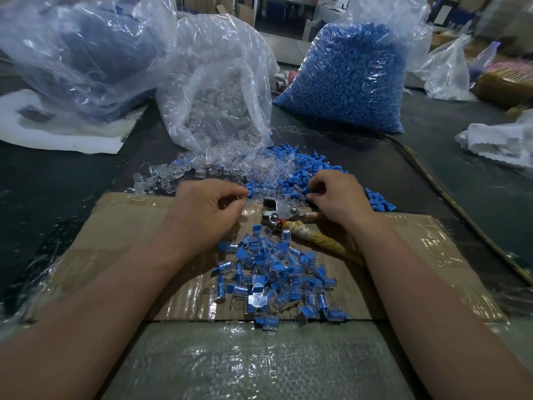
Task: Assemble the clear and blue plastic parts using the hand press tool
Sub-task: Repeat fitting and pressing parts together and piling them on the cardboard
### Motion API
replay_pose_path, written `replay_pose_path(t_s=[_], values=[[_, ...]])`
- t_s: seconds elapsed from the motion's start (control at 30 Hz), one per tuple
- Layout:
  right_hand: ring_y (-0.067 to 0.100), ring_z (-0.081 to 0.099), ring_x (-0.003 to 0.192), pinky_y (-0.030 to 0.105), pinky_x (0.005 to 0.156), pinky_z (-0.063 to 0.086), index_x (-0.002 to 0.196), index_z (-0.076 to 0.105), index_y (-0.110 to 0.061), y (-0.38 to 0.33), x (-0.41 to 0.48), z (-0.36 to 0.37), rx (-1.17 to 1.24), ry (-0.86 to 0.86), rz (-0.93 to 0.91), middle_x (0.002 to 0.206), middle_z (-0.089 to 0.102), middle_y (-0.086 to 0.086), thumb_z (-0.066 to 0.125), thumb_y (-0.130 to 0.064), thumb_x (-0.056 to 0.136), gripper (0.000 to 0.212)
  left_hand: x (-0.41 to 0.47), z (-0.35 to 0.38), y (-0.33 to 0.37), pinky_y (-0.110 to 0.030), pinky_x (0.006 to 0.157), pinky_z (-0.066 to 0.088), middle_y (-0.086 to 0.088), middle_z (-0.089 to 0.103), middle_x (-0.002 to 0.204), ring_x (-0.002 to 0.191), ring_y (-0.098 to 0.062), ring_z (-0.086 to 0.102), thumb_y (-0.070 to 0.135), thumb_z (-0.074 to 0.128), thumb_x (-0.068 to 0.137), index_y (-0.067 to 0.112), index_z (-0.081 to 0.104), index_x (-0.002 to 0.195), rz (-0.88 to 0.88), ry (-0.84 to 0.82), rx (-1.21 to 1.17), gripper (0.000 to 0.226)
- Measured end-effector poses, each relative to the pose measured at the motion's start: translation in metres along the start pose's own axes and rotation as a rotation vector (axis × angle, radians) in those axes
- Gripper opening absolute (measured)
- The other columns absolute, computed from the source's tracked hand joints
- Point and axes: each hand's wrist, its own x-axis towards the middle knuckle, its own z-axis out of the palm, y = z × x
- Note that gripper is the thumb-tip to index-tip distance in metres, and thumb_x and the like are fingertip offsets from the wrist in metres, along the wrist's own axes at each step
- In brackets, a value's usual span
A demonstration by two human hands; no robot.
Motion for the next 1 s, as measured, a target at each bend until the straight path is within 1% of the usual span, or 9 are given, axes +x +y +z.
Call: replay_pose_path(t_s=[0.1,0.27,0.47,0.6,0.67,0.77,0.83,0.93,1.0], values=[[0.013,0.048,0.087,0.030,0.077,0.043,0.084,0.055,-0.024,0.002,0.000,-0.001,-0.010,0.007,-0.004,0.093,0.055,-0.003,0.063,-0.021,0.085,0.009,-0.001,-0.001,0.003,0.003,0.066,0.042,0.007,0.061,0.082,0.069,0.009,0.054,0.010,0.068,0.080,0.007,0.068,0.103,-0.071,0.052,-0.073,0.023],[0.013,0.050,0.083,0.032,0.075,0.045,0.074,0.052,-0.026,0.004,-0.001,-0.001,0.025,0.016,0.012,0.085,0.054,-0.005,0.065,-0.019,0.081,0.016,-0.003,-0.001,0.004,0.000,0.060,0.043,0.016,0.062,0.077,0.066,0.007,0.062,0.010,0.068,0.080,0.022,0.068,0.095,-0.184,0.084,-0.183,0.019],[0.008,0.051,0.078,0.025,0.072,0.041,0.078,0.056,-0.024,0.006,-0.003,-0.002,0.074,0.020,-0.020,0.080,0.054,-0.009,0.069,-0.021,0.081,0.013,-0.006,0.001,0.004,-0.003,0.059,0.045,0.007,0.064,0.084,0.072,0.007,0.062,-0.004,0.062,0.081,0.027,0.059,0.105,-0.246,0.081,-0.373,0.038],[-0.001,0.049,0.066,0.018,0.063,0.037,0.075,0.058,-0.027,0.004,-0.009,-0.008,0.187,0.094,-0.035,0.069,0.051,-0.018,0.070,-0.029,0.080,0.013,-0.004,0.000,0.004,-0.001,0.064,0.043,0.013,0.058,0.090,0.078,0.013,0.056,-0.002,0.057,0.085,0.031,0.056,0.102,-0.247,0.085,-0.339,0.038],[-0.003,0.050,0.065,0.013,0.058,0.036,0.070,0.057,-0.031,-0.001,-0.015,-0.012,0.256,0.126,-0.051,0.067,0.053,-0.020,0.069,-0.032,0.080,0.016,-0.005,-0.001,0.005,-0.001,0.068,0.043,0.014,0.059,0.090,0.081,0.010,0.056,0.000,0.059,0.084,0.030,0.061,0.096,-0.238,0.099,-0.315,0.032],[-0.002,0.054,0.060,0.012,0.056,0.040,0.066,0.057,-0.036,-0.010,-0.027,-0.022,0.357,0.166,-0.083,0.063,0.057,-0.018,0.067,-0.033,0.081,0.019,-0.006,-0.002,0.008,-0.002,0.060,0.045,0.011,0.063,0.081,0.076,0.009,0.060,0.002,0.062,0.082,0.030,0.062,0.083,-0.240,0.111,-0.375,0.029],[-0.005,0.055,0.059,0.009,0.054,0.042,0.066,0.059,-0.036,-0.017,-0.037,-0.029,0.453,0.199,-0.121,0.061,0.058,-0.018,0.068,-0.030,0.081,0.018,-0.007,-0.001,0.008,-0.007,0.055,0.047,0.004,0.067,0.068,0.069,0.002,0.064,0.005,0.063,0.081,0.027,0.063,0.078,-0.297,0.111,-0.453,0.022],[-0.005,0.057,0.065,0.009,0.065,0.047,0.082,0.067,-0.029,-0.031,-0.052,-0.030,0.577,0.172,-0.162,0.069,0.059,-0.020,0.066,-0.021,0.083,0.008,-0.007,0.001,0.006,-0.024,0.058,0.055,-0.002,0.070,0.075,0.069,-0.014,0.069,0.004,0.063,0.080,0.017,0.065,0.080,-0.417,0.092,-0.622,0.013],[-0.006,0.057,0.070,0.009,0.071,0.048,0.097,0.070,-0.018,-0.042,-0.060,-0.022,0.580,0.148,-0.191,0.075,0.057,-0.021,0.065,-0.017,0.084,0.014,-0.007,0.004,0.007,-0.032,0.062,0.057,-0.006,0.071,0.077,0.072,-0.019,0.070,0.004,0.064,0.077,0.015,0.064,0.080,-0.450,0.099,-0.657,0.011]])
